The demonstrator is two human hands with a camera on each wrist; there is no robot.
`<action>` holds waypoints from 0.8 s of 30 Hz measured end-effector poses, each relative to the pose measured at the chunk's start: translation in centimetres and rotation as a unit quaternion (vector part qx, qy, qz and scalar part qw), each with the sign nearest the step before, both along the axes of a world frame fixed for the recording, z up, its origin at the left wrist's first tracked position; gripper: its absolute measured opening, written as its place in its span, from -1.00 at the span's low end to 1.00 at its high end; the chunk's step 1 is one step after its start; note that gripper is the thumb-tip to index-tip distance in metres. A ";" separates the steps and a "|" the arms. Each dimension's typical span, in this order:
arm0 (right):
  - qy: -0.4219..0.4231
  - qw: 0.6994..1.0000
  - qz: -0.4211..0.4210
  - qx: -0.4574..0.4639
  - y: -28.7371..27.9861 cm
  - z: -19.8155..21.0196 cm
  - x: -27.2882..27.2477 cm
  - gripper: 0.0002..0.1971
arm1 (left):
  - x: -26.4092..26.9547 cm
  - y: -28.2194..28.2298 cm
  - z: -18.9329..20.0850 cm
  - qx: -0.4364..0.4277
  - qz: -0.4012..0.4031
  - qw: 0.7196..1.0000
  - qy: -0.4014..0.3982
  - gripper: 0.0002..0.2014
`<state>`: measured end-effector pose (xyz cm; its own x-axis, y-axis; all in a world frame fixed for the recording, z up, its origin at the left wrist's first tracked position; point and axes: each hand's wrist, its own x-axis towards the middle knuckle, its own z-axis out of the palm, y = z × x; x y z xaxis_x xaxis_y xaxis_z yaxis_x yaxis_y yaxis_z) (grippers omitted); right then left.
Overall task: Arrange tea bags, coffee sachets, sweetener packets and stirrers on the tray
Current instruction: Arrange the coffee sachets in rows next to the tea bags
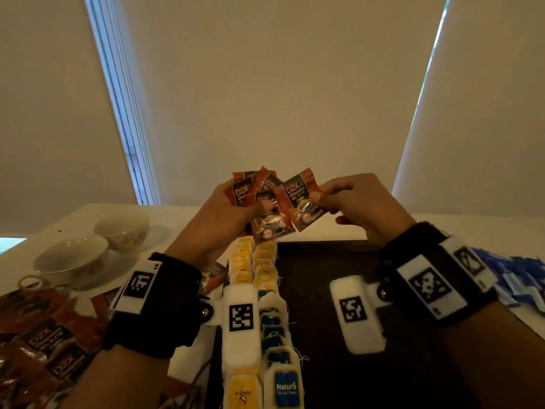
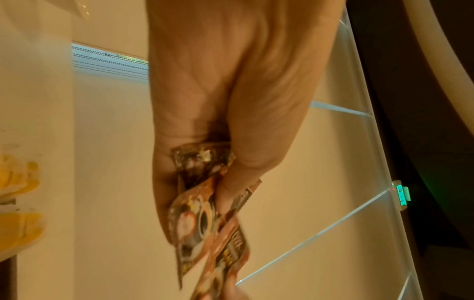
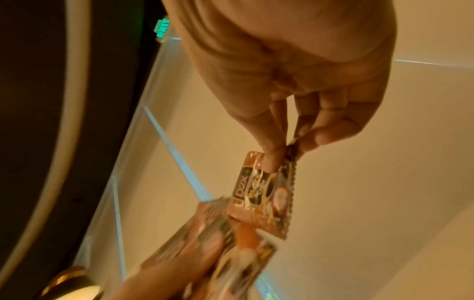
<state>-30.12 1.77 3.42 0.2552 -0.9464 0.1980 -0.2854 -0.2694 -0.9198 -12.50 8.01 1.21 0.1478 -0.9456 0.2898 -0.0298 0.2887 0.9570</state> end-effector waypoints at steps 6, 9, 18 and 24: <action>0.101 0.968 -0.065 0.220 -5.3 -2.9 0.4 -0.91 | 3.0 0.1 0.4 -0.013 0.105 0.993 0.060 -0.67; 0.137 0.943 -0.060 0.297 -6.7 -5.3 1.6 -0.87 | 3.7 0.1 0.5 -0.008 0.108 0.992 0.065 -0.68; 0.278 0.915 -0.024 0.293 -7.0 -6.7 3.5 -0.79 | 4.2 -0.3 0.4 0.013 0.117 0.991 0.056 -0.57; 0.263 0.926 -0.030 0.268 -7.6 -7.4 3.9 -0.71 | 3.7 -0.7 -0.1 0.014 0.104 0.994 0.043 -0.69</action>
